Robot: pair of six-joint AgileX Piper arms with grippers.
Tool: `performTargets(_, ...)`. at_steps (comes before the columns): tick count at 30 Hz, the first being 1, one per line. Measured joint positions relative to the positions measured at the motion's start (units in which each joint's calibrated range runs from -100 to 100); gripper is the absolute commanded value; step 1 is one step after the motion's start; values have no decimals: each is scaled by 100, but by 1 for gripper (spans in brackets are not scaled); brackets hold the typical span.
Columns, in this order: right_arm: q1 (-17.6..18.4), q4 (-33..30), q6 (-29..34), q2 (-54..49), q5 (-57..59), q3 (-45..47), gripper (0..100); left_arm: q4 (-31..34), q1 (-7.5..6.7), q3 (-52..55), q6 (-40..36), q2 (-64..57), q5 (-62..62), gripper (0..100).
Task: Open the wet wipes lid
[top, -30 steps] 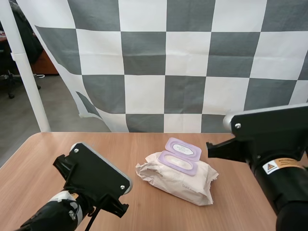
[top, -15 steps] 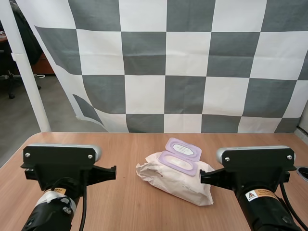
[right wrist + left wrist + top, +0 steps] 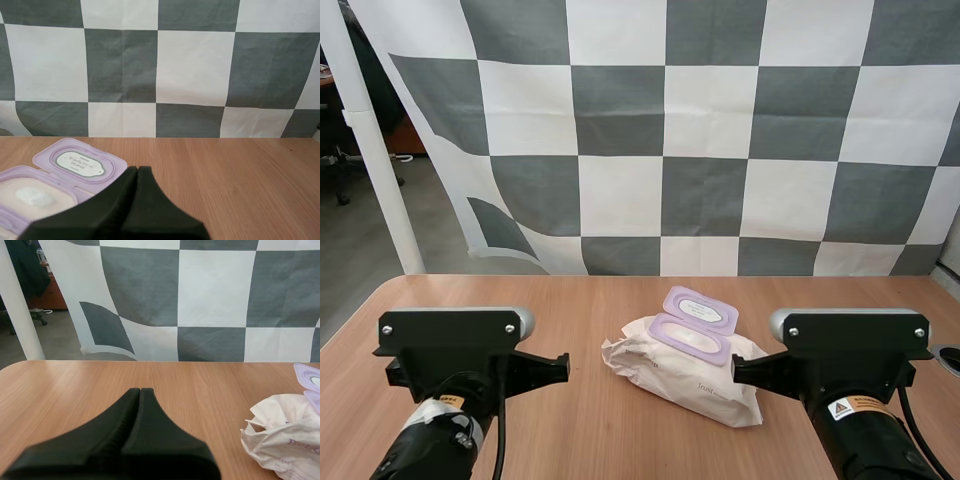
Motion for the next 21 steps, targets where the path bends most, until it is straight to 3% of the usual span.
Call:
performTargets(8,10,-80,-36,0,287,0,0,60,0,0,0,-686,80,0)
performTargets(14,194,-257,-47,0,1397,0,0,496,52,0,-29,-718,1004,0)
performTargets(21,209,-386,30,0,1614,0,0,1356,283,0,-825,-718,1246,0)
